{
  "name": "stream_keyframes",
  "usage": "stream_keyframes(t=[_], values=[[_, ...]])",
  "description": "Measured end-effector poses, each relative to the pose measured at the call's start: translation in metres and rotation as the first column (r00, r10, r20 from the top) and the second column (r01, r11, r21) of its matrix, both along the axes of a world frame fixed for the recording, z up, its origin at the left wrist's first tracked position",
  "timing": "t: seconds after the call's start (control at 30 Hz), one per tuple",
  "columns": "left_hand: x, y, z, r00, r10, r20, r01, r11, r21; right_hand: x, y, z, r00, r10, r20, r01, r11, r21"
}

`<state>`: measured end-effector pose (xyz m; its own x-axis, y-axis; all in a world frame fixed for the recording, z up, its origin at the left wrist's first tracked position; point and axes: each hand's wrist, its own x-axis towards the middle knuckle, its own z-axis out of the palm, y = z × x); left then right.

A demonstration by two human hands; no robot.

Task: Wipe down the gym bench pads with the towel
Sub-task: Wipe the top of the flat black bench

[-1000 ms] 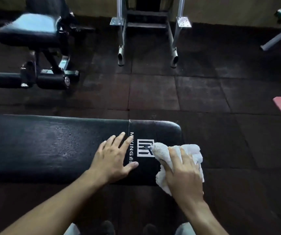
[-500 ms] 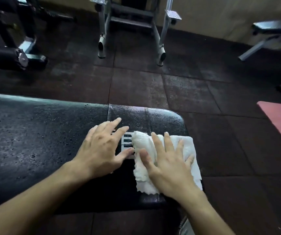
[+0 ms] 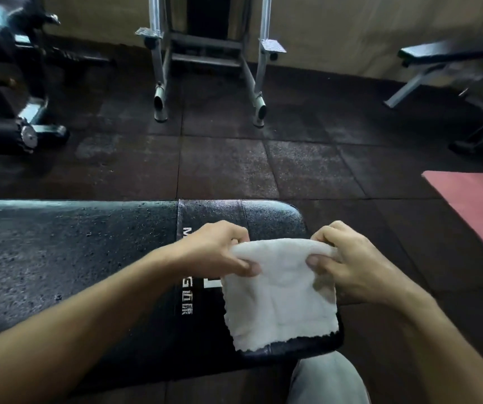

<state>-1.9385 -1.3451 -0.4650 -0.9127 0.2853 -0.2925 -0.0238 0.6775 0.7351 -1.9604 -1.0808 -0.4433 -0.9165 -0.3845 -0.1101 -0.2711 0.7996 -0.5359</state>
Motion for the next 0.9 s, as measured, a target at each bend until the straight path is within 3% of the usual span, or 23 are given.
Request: stream_keyframes(t=[0.07,0.1,0.2,0.27,0.4,0.47,0.6,0.73,0.83,0.9], values=[[0.014,-0.01,0.013,0.999,-0.036,0.035,0.022,0.936,0.352,0.016,0.015,0.023,0.998,0.048,0.049,-0.038,0.984,-0.175],[0.022,-0.013,0.022,0.998,-0.054,0.014,0.042,0.892,0.45,0.026,0.021,0.034,0.996,0.073,0.06,-0.057,0.971,-0.232],[0.039,-0.01,0.038,0.997,-0.046,-0.056,0.069,0.834,0.548,0.04,0.034,0.059,0.998,0.06,0.029,-0.046,0.937,-0.347],[0.038,-0.006,0.039,1.0,0.019,0.024,-0.029,0.792,0.61,0.036,0.035,0.062,0.998,-0.024,0.056,0.043,0.925,-0.378],[0.023,0.003,0.007,0.969,0.154,0.196,-0.224,0.881,0.417,0.006,0.027,0.02,0.994,-0.093,0.06,0.099,0.989,-0.112],[0.019,0.007,-0.016,0.951,0.221,0.217,-0.272,0.93,0.247,-0.003,0.02,-0.012,0.984,-0.153,0.086,0.16,0.984,-0.083],[0.009,0.005,-0.032,0.973,0.23,-0.02,-0.23,0.973,-0.02,0.0,0.006,-0.044,0.958,-0.285,0.02,0.286,0.956,-0.068],[0.011,0.006,-0.033,0.945,0.182,-0.272,-0.248,0.94,-0.235,0.02,-0.011,-0.041,0.932,-0.297,-0.207,0.319,0.944,0.084],[0.023,-0.001,-0.03,0.871,0.159,-0.464,-0.287,0.932,-0.219,0.05,-0.04,-0.034,0.933,-0.211,-0.29,0.245,0.966,0.086],[0.026,-0.012,-0.029,0.89,0.157,-0.427,-0.27,0.938,-0.219,0.061,-0.056,-0.034,0.963,-0.192,-0.189,0.226,0.958,0.175]])
